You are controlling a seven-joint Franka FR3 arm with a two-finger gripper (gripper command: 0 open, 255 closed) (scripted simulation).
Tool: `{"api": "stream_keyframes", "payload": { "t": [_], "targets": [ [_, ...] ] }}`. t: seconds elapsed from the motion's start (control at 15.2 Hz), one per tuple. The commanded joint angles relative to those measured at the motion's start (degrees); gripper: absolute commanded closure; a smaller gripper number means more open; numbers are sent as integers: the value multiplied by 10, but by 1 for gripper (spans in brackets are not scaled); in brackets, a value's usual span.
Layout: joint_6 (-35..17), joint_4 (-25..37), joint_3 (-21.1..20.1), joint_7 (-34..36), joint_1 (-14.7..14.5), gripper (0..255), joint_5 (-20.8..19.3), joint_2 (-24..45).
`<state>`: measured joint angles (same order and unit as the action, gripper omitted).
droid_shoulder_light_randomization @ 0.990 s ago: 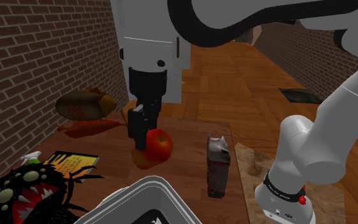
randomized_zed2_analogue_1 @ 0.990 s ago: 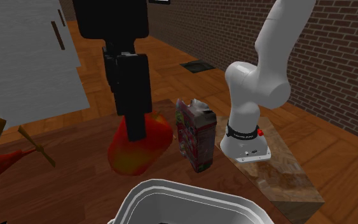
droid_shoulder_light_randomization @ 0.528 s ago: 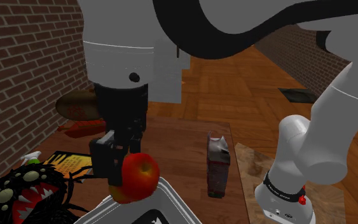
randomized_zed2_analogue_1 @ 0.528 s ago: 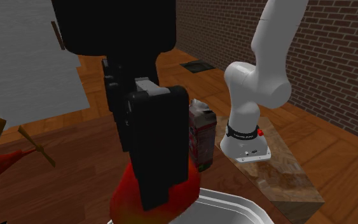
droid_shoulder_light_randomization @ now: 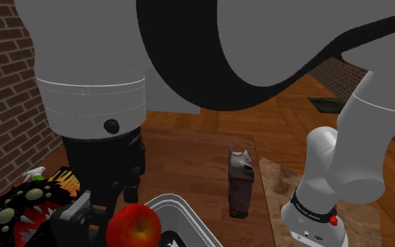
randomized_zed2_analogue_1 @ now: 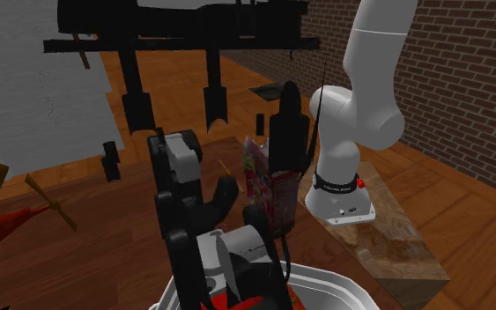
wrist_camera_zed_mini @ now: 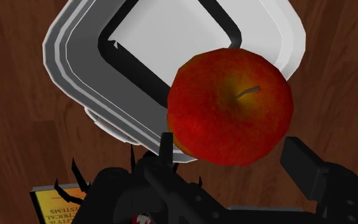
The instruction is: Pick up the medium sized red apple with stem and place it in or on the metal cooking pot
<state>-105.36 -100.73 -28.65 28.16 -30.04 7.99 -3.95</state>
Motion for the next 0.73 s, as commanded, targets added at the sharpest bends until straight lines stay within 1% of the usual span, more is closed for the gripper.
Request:
{"api": "stream_keyframes", "payload": {
  "t": [0.0,0.66],
  "targets": [
    [-15,-17,0,-2,0,255,2,-2],
    [-91,-93,-2,-10,-2,255,5,-2]
  ]
}}
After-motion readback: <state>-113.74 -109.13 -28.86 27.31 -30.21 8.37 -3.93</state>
